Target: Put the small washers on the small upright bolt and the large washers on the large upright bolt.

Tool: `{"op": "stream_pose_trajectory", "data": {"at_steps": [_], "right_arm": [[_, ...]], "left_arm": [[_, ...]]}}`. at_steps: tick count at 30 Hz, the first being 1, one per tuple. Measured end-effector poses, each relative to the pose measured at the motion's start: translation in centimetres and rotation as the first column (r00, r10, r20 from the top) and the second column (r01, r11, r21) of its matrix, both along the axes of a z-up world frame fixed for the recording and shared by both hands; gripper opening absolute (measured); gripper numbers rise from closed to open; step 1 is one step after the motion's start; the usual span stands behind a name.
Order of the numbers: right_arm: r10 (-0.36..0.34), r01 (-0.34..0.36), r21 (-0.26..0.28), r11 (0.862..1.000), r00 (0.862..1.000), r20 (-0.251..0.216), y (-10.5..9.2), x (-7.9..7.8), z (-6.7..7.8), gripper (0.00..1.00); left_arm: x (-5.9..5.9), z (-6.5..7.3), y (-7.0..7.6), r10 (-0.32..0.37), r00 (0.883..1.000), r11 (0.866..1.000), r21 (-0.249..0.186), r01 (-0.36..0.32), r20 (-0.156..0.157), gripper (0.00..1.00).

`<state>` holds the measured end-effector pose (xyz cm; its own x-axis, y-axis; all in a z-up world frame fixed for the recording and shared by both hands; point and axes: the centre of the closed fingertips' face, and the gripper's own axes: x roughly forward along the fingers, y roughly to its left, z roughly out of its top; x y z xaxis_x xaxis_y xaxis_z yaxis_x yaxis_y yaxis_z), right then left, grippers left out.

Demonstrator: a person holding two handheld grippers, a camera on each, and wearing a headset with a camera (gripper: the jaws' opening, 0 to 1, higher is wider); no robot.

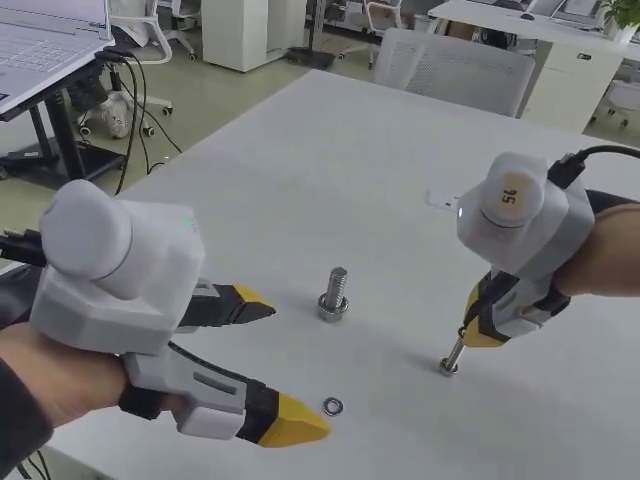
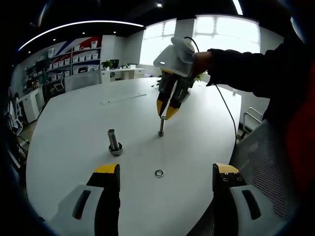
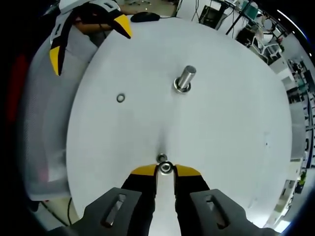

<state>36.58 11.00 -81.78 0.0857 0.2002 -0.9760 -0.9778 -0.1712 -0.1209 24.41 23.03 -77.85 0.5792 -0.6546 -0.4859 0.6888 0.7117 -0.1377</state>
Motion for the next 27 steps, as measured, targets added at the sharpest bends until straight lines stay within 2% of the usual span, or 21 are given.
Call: {"op": "stream_pose_trajectory", "data": {"at_steps": [13,27], "right_arm": [[-0.003,0.003,-0.003,1.0,1.0,-0.013,-0.1,-0.1,-0.8,0.14],[-0.015,0.014,-0.015,1.0,0.999,-0.042,-0.1,-0.2,-3.3,0.14]], "left_arm": [[-0.1,0.0,0.0,0.003,1.0,1.0,0.0,-0.003,-0.002,0.76],[-0.1,-0.3,0.0,0.004,1.0,1.0,0.005,-0.004,-0.014,0.76]]}}
